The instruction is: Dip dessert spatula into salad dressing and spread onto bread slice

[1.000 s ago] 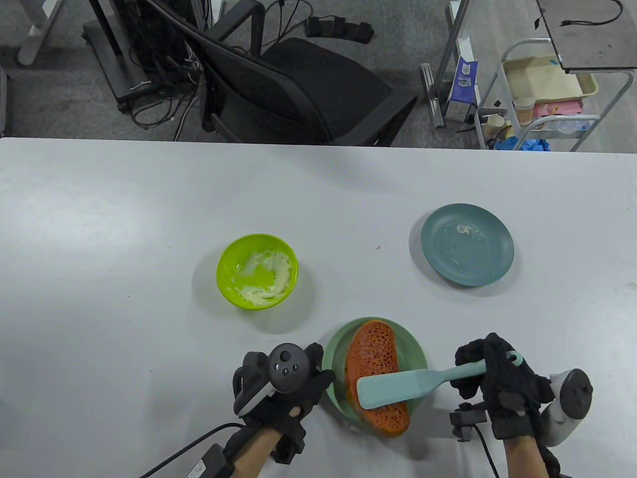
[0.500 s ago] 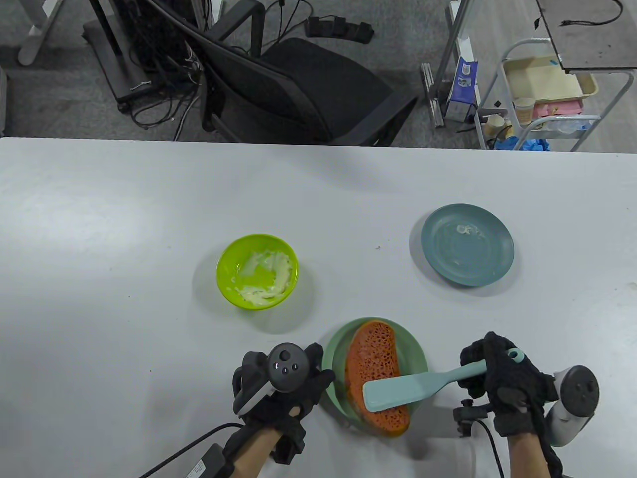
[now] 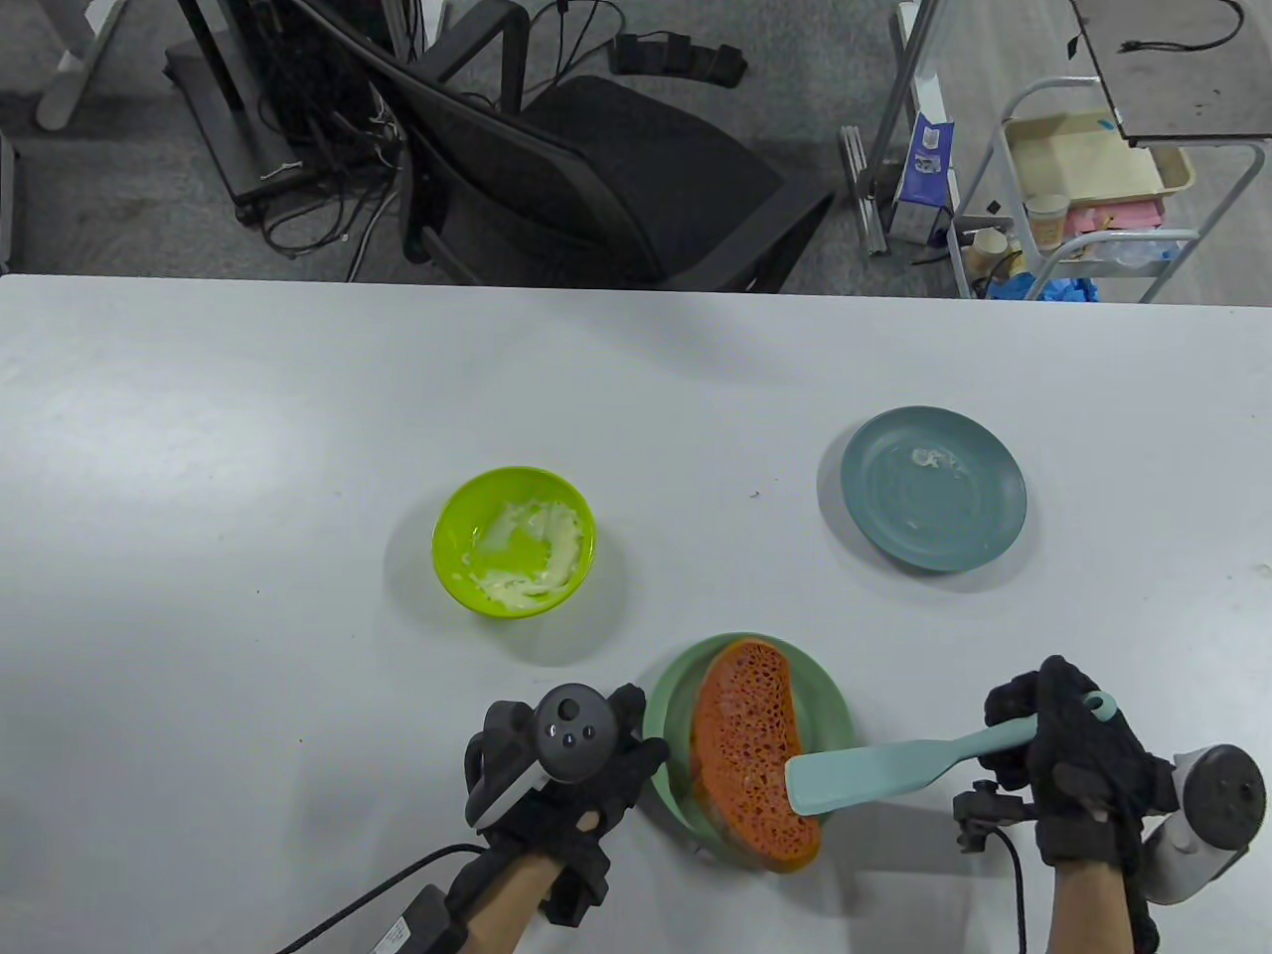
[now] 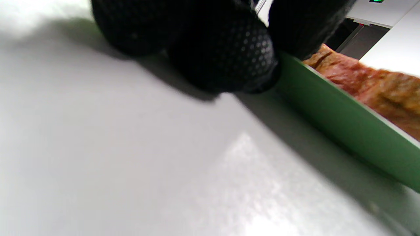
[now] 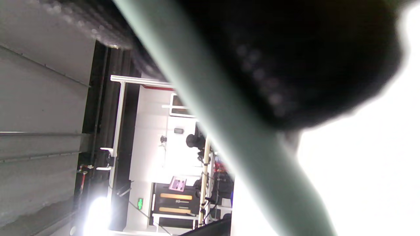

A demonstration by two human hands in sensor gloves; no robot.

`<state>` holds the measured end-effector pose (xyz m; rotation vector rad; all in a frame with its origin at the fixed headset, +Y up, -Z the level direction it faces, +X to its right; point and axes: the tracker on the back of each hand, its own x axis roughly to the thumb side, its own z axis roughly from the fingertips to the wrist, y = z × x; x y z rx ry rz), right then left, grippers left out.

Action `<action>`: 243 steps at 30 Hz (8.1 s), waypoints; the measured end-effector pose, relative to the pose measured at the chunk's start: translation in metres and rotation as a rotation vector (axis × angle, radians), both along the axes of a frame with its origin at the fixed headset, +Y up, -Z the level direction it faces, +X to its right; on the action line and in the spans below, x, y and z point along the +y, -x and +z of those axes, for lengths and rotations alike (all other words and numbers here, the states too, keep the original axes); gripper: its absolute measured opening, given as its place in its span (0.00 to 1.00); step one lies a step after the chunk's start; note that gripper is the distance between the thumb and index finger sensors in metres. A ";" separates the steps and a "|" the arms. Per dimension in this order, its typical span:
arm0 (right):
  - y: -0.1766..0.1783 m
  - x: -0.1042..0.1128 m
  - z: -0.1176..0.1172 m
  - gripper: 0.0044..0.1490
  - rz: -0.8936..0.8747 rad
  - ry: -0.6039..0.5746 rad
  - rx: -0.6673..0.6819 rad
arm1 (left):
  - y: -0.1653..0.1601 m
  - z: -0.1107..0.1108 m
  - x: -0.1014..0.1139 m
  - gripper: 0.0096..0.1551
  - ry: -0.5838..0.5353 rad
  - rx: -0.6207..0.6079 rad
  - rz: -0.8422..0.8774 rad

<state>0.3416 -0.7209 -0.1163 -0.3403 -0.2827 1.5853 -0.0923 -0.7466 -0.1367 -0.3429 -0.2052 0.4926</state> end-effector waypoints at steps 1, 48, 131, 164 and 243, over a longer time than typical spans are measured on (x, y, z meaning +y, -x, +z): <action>0.001 0.000 0.000 0.24 -0.001 -0.001 -0.001 | 0.000 0.000 0.000 0.37 -0.001 0.000 -0.001; 0.002 0.010 0.006 0.25 0.027 0.011 0.007 | 0.000 0.000 0.000 0.37 0.004 0.001 0.000; 0.025 0.012 0.010 0.22 0.069 -0.145 -0.062 | 0.000 0.000 0.000 0.37 0.011 0.001 0.003; 0.124 0.084 -0.059 0.30 -0.005 -0.063 0.362 | 0.000 0.002 0.000 0.37 -0.009 -0.012 0.005; 0.283 0.096 -0.132 0.29 0.596 0.239 0.629 | -0.001 0.002 -0.001 0.38 -0.010 -0.005 -0.011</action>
